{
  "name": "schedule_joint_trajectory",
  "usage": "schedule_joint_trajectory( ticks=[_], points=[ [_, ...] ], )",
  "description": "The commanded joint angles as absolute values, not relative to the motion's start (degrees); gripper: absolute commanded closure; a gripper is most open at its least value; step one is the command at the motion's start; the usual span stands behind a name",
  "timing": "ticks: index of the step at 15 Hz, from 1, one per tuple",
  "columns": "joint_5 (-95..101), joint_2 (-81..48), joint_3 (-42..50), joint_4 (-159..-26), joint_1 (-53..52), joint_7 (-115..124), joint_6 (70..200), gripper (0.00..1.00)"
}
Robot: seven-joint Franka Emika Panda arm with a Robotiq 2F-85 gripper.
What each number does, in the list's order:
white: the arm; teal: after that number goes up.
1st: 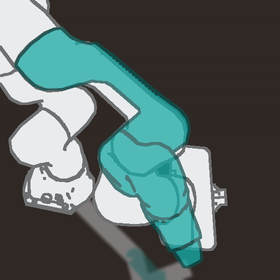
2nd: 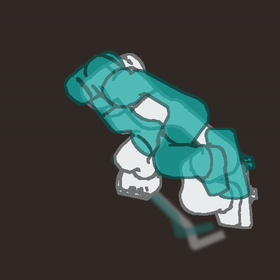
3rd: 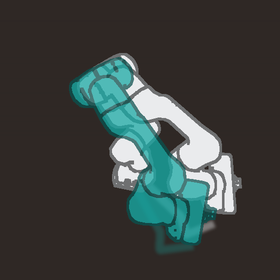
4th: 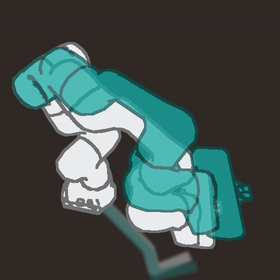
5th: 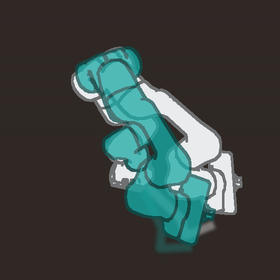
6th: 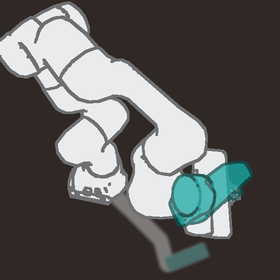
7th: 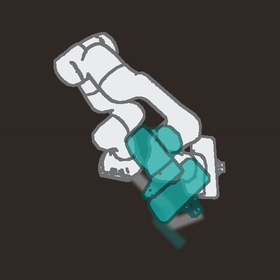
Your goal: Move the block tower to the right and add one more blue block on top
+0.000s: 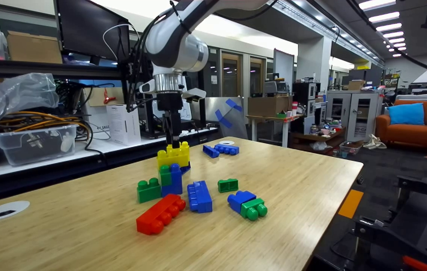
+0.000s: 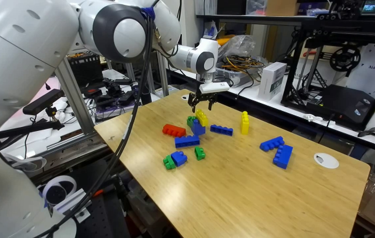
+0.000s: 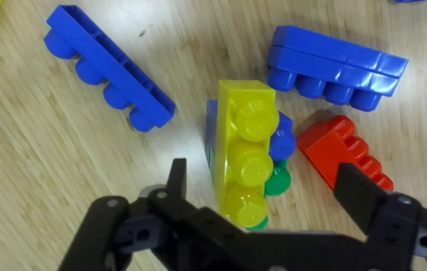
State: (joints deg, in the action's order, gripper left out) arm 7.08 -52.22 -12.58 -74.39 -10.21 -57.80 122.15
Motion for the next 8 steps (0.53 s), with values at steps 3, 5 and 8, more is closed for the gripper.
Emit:
schedule_joint_trajectory(
  ticks=[3,5,8],
  points=[
    [7.02,-54.16,-12.87,-72.78,-10.47,-58.03,121.68,0.00],
    [7.05,-54.66,-12.95,-72.57,-10.52,-58.09,121.81,0.00],
    [7.16,-55.29,-12.92,-72.16,-10.65,-58.13,121.93,0.00]
  ],
)
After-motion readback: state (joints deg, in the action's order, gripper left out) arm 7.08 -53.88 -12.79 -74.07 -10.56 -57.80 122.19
